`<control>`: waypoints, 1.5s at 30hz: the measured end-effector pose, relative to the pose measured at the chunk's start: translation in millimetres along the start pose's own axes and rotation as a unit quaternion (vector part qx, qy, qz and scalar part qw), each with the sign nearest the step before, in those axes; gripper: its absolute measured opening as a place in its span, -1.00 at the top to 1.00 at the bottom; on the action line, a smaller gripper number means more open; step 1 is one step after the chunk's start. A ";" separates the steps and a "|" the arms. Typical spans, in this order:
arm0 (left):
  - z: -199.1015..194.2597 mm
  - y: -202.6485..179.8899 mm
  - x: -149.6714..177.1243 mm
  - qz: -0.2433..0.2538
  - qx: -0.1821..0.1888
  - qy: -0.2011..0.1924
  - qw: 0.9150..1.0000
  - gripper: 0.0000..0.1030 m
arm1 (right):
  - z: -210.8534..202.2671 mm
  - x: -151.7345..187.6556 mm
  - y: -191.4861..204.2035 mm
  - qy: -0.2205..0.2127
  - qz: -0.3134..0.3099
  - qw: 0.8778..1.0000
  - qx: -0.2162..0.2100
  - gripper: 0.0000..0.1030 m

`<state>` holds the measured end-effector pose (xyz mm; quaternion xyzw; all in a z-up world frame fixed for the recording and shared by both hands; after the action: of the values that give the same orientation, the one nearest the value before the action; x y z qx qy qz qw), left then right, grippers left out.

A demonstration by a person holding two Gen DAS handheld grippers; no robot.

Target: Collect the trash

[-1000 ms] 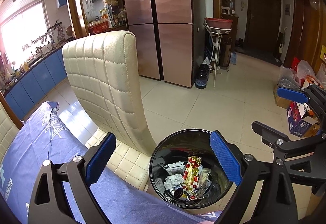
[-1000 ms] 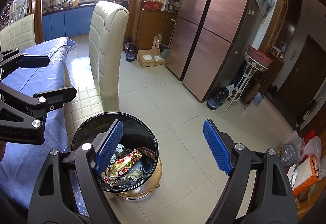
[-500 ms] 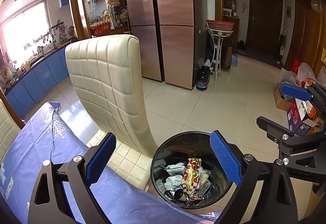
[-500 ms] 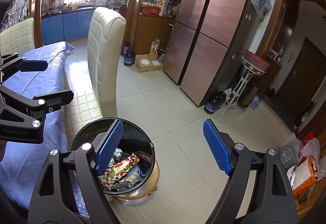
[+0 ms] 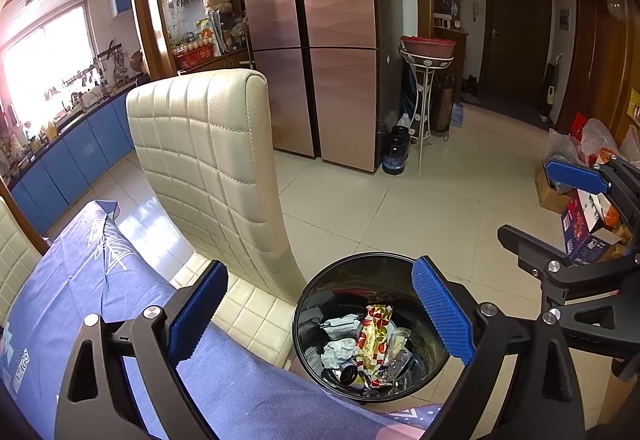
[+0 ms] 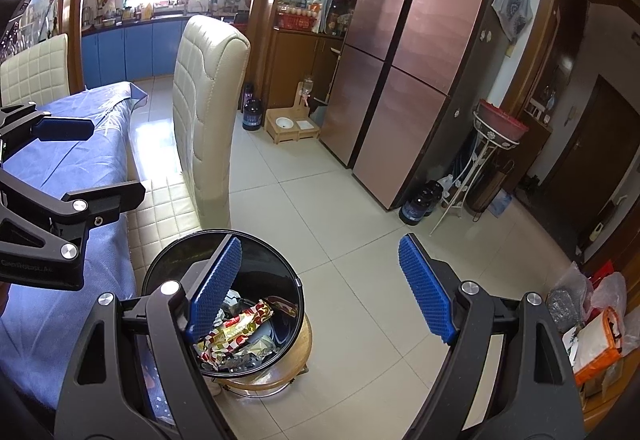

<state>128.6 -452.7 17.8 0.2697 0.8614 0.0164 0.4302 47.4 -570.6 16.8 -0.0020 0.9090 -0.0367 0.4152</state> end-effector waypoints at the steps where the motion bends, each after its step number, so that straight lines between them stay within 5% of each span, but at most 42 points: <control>1: -0.1 -0.4 0.0 0.001 0.000 0.000 1.000 -0.77 | -1.3 0.3 0.1 0.000 0.001 1.000 0.000 -0.57; 28: -11.1 1.4 5.5 -0.003 0.019 -0.004 1.000 -0.77 | -9.0 2.5 1.1 -0.001 0.000 1.000 0.000 -0.59; 40: -11.5 0.1 10.0 -0.015 0.065 0.010 0.998 -0.77 | -9.4 5.0 6.3 0.003 -0.004 1.000 -0.002 -0.59; 45: -13.7 -1.4 13.3 -0.016 0.050 -0.003 0.999 -0.86 | -8.8 5.9 5.6 0.004 -0.002 1.000 -0.001 -0.59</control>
<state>111.2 -444.7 16.4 0.2768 0.8642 -0.0345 0.4186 37.1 -564.7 17.7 -0.0038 0.9107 -0.0362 0.4114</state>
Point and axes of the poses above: each gripper's, at about its wrist camera, not at the fingertips, and z roughly the way its jaws point, y to its left, x to its underside, the point moved 3 cm from there along z, roughly the way its jaws point, and after that the axes turned 14 degrees about -x, right-handed, at the moved point
